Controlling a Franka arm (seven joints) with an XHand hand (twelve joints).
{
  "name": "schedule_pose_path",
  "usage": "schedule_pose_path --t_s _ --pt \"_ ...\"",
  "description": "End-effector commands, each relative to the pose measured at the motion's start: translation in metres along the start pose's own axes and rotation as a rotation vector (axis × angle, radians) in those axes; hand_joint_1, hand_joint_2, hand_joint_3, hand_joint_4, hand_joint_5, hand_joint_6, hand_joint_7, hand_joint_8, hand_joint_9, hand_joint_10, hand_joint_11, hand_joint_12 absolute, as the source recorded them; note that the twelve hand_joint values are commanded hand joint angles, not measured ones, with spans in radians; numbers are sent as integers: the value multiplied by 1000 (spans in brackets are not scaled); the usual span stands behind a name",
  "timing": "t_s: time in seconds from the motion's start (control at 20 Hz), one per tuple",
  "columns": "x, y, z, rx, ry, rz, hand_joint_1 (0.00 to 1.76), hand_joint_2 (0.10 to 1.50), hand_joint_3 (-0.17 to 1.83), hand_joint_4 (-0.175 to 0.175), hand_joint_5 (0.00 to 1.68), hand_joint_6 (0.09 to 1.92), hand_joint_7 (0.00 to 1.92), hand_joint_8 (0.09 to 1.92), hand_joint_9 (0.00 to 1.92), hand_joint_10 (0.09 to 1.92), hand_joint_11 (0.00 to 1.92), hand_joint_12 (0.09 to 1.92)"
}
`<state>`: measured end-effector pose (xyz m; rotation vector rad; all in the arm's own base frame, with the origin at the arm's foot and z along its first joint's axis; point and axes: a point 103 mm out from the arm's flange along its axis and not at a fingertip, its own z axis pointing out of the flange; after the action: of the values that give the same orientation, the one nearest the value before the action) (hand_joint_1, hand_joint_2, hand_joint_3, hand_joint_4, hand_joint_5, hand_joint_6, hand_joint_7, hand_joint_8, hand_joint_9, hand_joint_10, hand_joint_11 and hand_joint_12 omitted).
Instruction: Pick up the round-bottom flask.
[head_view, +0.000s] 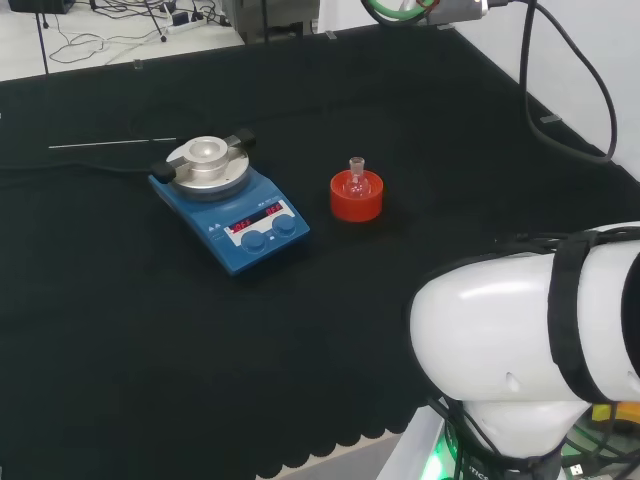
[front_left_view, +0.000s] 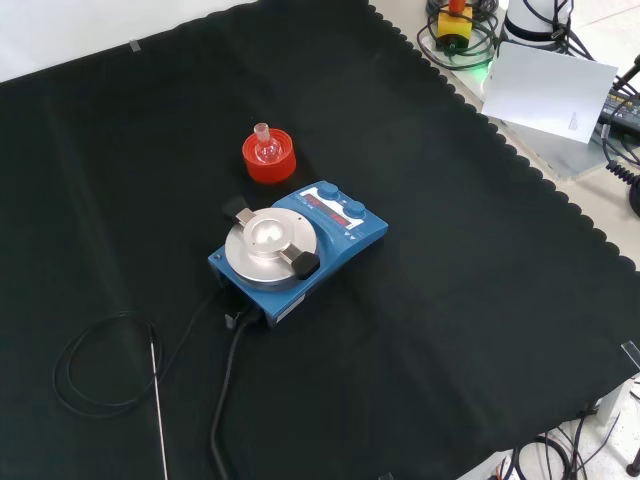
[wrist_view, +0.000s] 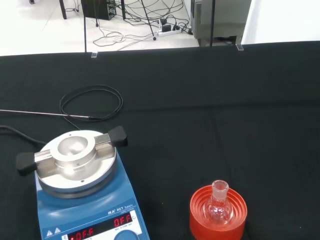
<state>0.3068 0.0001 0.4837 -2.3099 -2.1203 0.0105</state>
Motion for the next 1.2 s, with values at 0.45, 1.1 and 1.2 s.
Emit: schedule_pose_path --t_s 0.45,1.1,1.2 --pt "-21 11 9 25 -5 30 87 1282 321 2 433 87 100 546 210 625 20 1379" --pt "-69 52 76 142 64 94 101 1289 298 2 439 87 104 543 214 623 22 1379" --pt "-79 63 89 160 80 101 103 1289 296 3 440 87 104 543 215 623 20 1379"
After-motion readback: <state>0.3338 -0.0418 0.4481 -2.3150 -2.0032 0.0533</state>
